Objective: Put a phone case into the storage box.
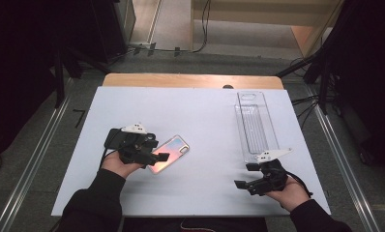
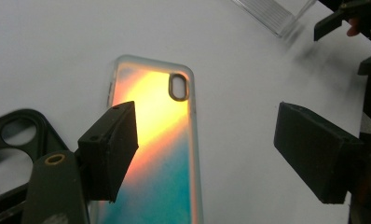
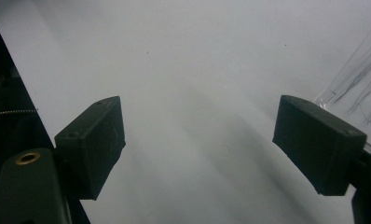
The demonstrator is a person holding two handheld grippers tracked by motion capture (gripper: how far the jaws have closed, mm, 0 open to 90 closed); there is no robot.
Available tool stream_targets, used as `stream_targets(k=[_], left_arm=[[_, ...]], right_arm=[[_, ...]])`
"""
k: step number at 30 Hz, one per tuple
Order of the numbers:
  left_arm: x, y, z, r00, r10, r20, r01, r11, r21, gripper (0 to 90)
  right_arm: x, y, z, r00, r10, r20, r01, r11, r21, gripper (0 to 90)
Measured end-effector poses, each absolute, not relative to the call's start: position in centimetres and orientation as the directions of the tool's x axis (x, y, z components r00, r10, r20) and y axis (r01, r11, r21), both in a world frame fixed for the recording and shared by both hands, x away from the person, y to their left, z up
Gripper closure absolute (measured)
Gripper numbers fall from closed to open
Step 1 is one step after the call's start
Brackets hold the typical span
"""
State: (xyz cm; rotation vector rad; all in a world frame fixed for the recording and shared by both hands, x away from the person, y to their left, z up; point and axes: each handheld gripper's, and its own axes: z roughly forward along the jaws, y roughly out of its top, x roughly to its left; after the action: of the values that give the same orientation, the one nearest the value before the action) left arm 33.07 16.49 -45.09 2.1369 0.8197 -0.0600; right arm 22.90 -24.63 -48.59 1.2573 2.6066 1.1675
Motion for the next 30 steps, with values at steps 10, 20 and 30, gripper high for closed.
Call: stream_targets(k=[10,20,30], left_arm=[[35.2,15.2,-45.2,0.798,0.535,-0.276,0.559,-0.487,0.671,21.8],[36.4,13.9,-45.1,0.799,0.553,-0.234,0.545,-0.505,0.669,10.5],[36.2,13.3,-46.1,0.816,0.530,-0.233,0.539,-0.549,0.639,0.0]], right_arm=[[22.9,-24.6,-48.6,-0.675,0.681,0.284,0.666,0.397,0.631,14.7],[22.9,-24.6,-48.6,-0.676,0.681,0.283,0.666,0.399,0.630,14.7],[22.8,-24.5,-48.6,-0.673,0.682,0.285,0.669,0.398,0.627,14.7]])
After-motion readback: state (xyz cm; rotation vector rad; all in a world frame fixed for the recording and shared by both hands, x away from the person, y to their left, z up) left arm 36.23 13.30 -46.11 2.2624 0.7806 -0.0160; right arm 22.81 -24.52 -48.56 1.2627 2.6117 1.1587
